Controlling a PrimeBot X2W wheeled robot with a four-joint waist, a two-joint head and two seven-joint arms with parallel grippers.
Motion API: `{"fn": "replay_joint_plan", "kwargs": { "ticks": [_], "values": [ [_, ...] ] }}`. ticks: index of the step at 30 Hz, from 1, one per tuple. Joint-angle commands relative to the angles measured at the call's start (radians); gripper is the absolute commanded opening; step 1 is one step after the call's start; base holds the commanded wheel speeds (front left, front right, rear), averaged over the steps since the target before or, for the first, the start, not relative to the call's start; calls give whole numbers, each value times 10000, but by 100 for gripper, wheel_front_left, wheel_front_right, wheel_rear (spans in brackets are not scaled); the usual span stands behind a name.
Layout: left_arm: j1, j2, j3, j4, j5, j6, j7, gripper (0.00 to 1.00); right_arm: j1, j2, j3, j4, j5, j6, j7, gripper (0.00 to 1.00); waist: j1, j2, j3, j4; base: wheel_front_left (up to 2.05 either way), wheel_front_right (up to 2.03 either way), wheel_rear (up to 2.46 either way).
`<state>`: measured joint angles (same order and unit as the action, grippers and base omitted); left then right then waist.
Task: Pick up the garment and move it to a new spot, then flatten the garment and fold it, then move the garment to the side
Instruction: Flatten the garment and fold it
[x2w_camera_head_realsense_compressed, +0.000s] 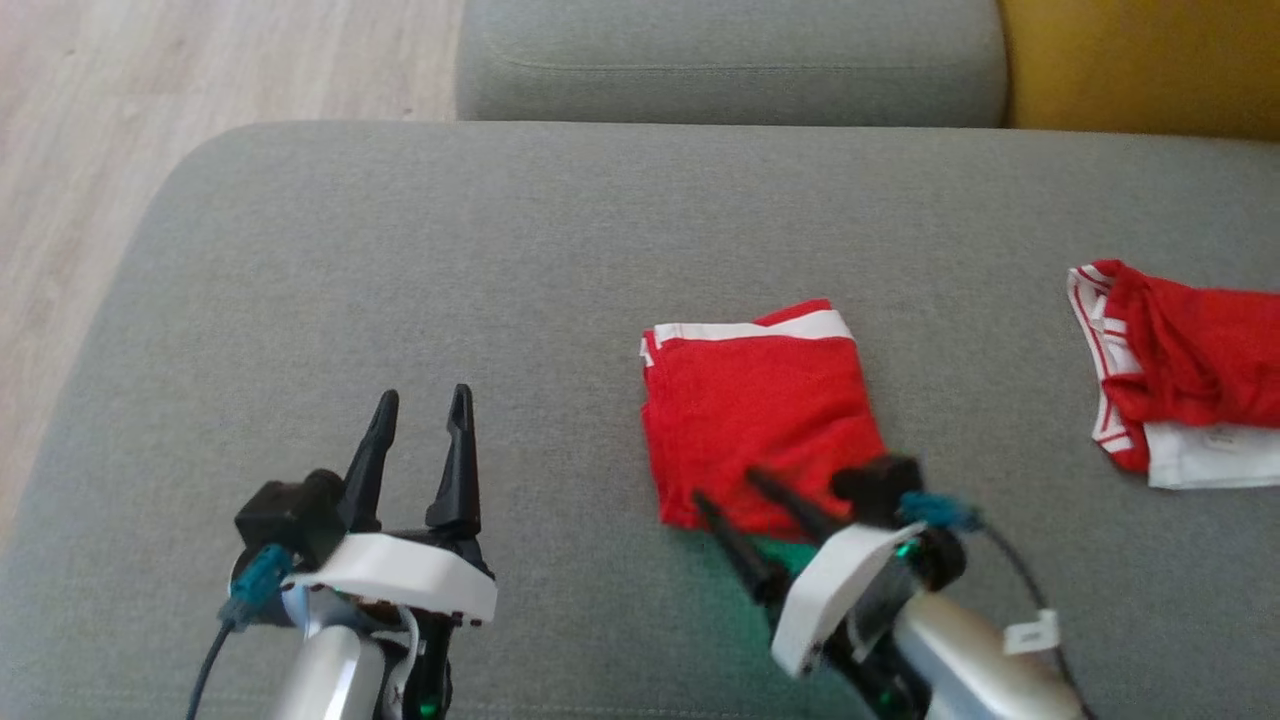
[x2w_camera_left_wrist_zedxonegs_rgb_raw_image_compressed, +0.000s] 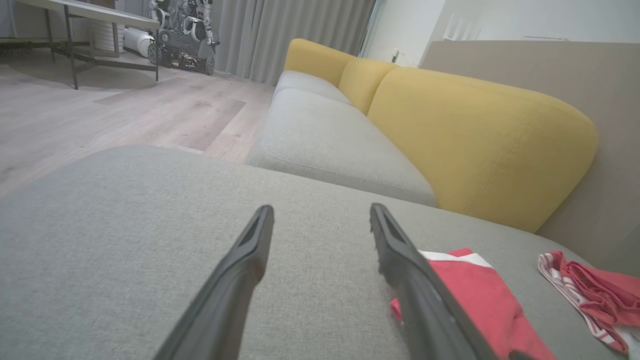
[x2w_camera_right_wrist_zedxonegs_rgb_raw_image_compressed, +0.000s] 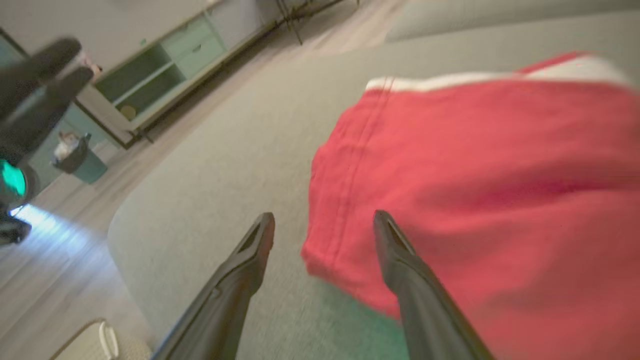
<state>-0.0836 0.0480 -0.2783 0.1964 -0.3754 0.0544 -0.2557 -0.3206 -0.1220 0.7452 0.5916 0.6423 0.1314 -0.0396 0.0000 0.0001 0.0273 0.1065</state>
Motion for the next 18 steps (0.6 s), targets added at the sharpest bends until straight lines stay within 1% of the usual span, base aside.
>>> {"fn": "replay_joint_plan", "kwargs": {
  "ticks": [1, 5, 9, 13, 16, 18],
  "values": [
    [-252, 22, 345, -380, -33, 51, -61, 100, -451, -90, -134, -405, -32, -7, -271, 100, 0, -1, 42, -119, 0, 0, 0],
    [-316, 22, 418, -549, -66, -22, -61, 100, -556, -457, -1331, -759, -523, -7, -1019, 100, 0, -1, 30, -377, 0, 0, 0],
    [-330, 22, 491, -726, -152, -23, -61, 100, -412, -844, -2903, -1080, -1878, -7, -1586, 100, 0, -1, -39, -607, 0, 0, 0],
    [-301, 22, 523, -868, -217, -38, -61, 100, 96, -832, -4651, -1788, -3374, -7, -1831, 100, 0, -1, -99, -797, 0, 0, 0],
    [-254, 22, 528, -953, -244, -73, -61, 100, 678, -488, -5859, -2510, -4264, -7, -1896, 100, 0, -1, -134, -909, 0, 0, 0],
    [-192, 22, 521, -1003, -221, -101, -61, 100, 1082, -289, -6382, -3010, -4866, -7, -1912, 100, 0, -1, -148, -979, 0, 0, 0]
  ]
}}
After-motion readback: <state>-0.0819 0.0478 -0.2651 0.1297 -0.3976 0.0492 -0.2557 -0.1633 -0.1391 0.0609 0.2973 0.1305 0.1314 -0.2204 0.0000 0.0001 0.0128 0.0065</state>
